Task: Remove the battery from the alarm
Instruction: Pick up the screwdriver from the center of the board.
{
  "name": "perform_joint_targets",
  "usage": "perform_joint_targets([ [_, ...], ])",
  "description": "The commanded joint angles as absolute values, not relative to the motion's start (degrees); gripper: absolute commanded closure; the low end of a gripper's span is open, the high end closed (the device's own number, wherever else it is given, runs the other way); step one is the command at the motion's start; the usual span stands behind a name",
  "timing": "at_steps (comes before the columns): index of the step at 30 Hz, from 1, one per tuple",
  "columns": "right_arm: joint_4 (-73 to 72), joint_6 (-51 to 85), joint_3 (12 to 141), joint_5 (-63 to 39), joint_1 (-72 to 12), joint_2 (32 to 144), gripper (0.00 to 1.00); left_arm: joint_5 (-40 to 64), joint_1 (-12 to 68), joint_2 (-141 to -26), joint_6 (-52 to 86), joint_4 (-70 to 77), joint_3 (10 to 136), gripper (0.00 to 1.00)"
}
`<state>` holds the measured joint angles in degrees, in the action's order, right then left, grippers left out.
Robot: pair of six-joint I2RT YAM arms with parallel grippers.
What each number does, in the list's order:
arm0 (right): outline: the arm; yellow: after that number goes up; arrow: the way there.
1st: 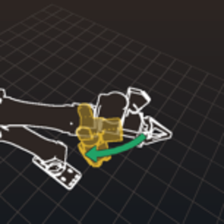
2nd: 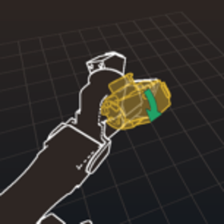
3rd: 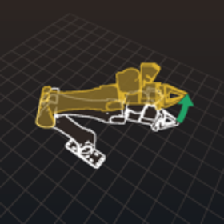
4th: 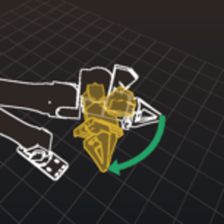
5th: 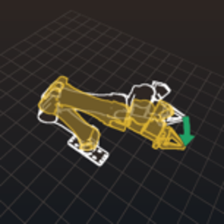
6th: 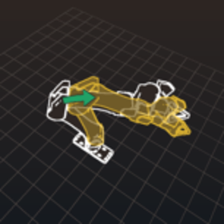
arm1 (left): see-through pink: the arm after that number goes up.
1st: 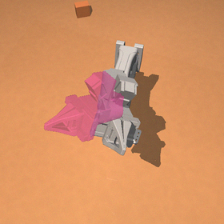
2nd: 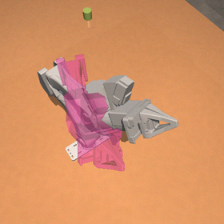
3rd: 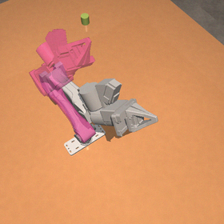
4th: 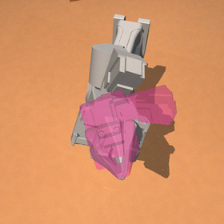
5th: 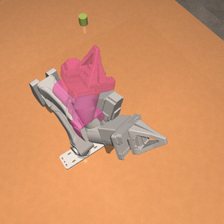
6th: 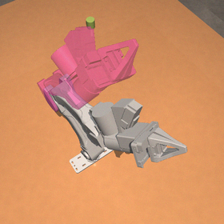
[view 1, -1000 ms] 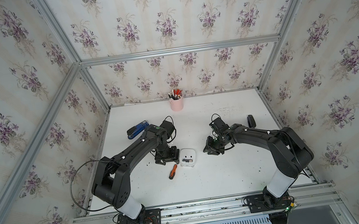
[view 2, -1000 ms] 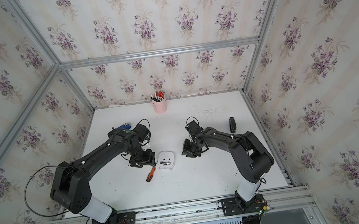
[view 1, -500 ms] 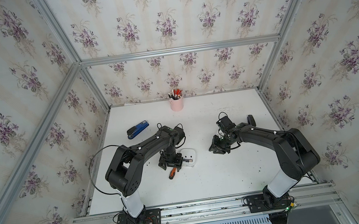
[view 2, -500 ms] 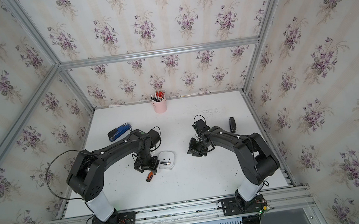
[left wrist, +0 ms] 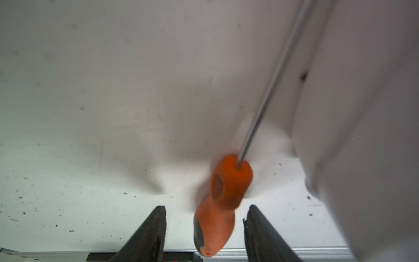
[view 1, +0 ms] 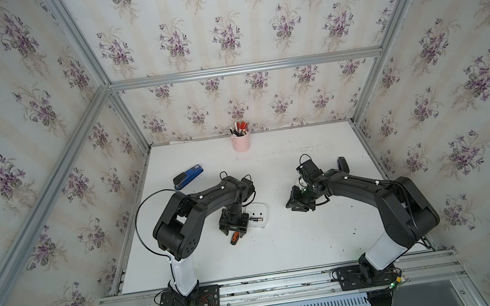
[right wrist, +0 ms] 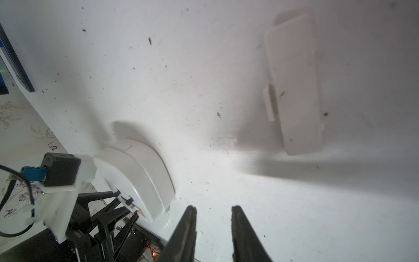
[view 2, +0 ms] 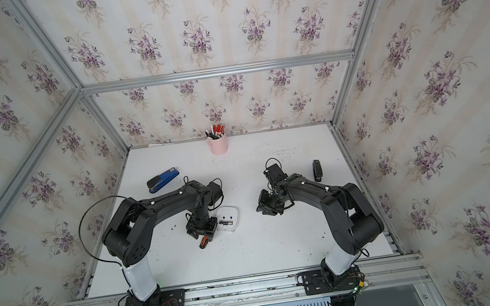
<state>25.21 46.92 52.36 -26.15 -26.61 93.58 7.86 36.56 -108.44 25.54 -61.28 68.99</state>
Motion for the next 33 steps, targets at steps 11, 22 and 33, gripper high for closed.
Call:
perform_joint_targets([
  [11,25.8,46.9,53.6,-25.6,-26.6,92.8,0.69,8.7,36.1,-109.9,27.6,-56.1,65.7,0.76],
  [22,29.5,45.8,59.0,-24.8,-26.2,92.1,0.69,12.9,29.6,-96.8,27.6,-60.5,70.8,0.82],
  [33,21.6,45.3,71.2,-35.6,-24.1,92.8,0.60,37.3,24.5,-86.1,36.4,-49.7,75.9,0.80],
])
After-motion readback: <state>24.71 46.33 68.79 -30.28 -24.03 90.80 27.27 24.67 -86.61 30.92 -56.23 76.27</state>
